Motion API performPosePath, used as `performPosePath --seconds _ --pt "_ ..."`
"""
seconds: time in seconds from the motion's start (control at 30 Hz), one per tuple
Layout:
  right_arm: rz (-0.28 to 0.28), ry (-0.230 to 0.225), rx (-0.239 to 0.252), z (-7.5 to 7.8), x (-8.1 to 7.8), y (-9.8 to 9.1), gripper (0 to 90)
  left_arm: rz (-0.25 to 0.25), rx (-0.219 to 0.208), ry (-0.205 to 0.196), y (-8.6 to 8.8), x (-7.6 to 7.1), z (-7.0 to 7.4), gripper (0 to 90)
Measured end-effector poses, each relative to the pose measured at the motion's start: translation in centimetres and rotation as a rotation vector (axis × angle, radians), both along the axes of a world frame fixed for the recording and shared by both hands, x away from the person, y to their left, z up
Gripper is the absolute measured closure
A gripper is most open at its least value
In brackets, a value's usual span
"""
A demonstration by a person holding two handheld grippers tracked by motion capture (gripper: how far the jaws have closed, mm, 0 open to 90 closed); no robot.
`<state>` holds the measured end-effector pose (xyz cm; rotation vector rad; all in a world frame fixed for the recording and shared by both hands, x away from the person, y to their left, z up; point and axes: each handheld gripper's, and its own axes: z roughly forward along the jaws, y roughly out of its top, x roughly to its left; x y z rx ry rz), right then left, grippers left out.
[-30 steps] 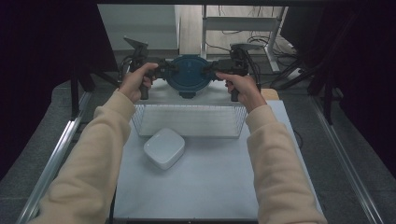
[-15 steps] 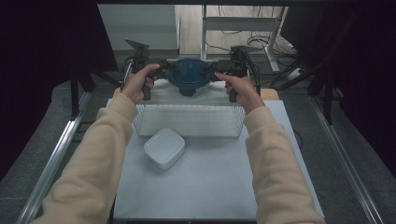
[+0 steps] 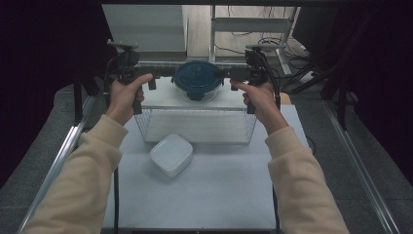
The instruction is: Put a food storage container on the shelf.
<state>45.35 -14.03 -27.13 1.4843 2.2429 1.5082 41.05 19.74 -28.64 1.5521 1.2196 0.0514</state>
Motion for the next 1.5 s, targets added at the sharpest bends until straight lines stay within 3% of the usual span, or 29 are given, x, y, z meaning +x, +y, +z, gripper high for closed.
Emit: performPosePath --seconds 0.07,0.2,0.23,0.3,0.37,0.43,0.57,0.7,0.77,0.87,0.9,0.97,1.1,1.17,1.23,1.5 --pt "0.025 -0.038 -0.028 -0.2 -1.6 -0.4 9.2 -0.025 0.032 -0.019 -0.3 -2.0 -0.5 21.4" --pt "0.061 -0.083 -0.028 -1.0 -4.5 -1.5 11.3 -0.06 0.083 -0.05 -0.7 -4.9 -1.9 22.3" --pt "0.078 -0.114 -0.043 -1.7 -6.0 -2.1 13.3 -0.069 0.094 -0.052 -0.9 -5.7 -2.3 22.5" --pt "0.085 -0.126 -0.049 -1.9 -6.7 -2.3 13.9 -0.089 0.121 -0.071 -1.1 -7.2 -3.2 23.1" --pt "0.113 -0.193 -0.07 -3.2 -9.5 -3.2 16.0 -0.102 0.17 -0.102 -1.4 -9.3 -4.3 25.3" --pt "0.119 -0.201 -0.075 -3.6 -10.2 -3.4 16.4 -0.102 0.185 -0.111 -1.4 -10.1 -4.8 25.5" --pt "0.142 -0.259 -0.12 -6.3 -14.4 -4.7 19.1 -0.105 0.265 -0.127 -2.0 -13.0 -6.9 25.7" --pt "0.152 -0.248 -0.131 -8.0 -16.1 -5.3 20.6 -0.102 0.29 -0.128 -1.9 -15.2 -8.8 25.9" --pt "0.146 -0.241 -0.146 -8.9 -17.1 -5.7 21.0 -0.073 0.314 -0.129 -1.7 -15.9 -9.6 26.6" --pt "0.144 -0.229 -0.16 -10.1 -18.2 -6.0 22.0 -0.081 0.278 -0.109 -1.0 -16.8 -10.8 26.7" --pt "0.147 -0.209 -0.184 -11.4 -19.0 -6.0 22.5 -0.07 0.282 -0.106 -0.7 -17.3 -11.4 26.9" --pt "0.146 -0.202 -0.194 -11.9 -19.1 -6.0 22.5 -0.072 0.284 -0.091 -0.2 -17.7 -12.2 26.9" --pt "0.136 -0.142 -0.222 -14.4 -19.3 -6.2 22.6 -0.061 0.314 -0.06 0.6 -18.2 -13.8 26.8" --pt "0.126 -0.124 -0.223 -15.2 -19.5 -6.3 22.6 -0.06 0.315 -0.049 0.9 -18.4 -14.5 26.8" --pt "0.133 -0.112 -0.237 -16.1 -19.9 -6.4 22.7 -0.056 0.344 -0.038 1.0 -18.5 -15.2 26.8" --pt "0.152 -0.094 -0.27 -17.5 -20.4 -6.6 22.7 -0.065 0.369 -0.013 0.6 -18.3 -16.4 26.8"
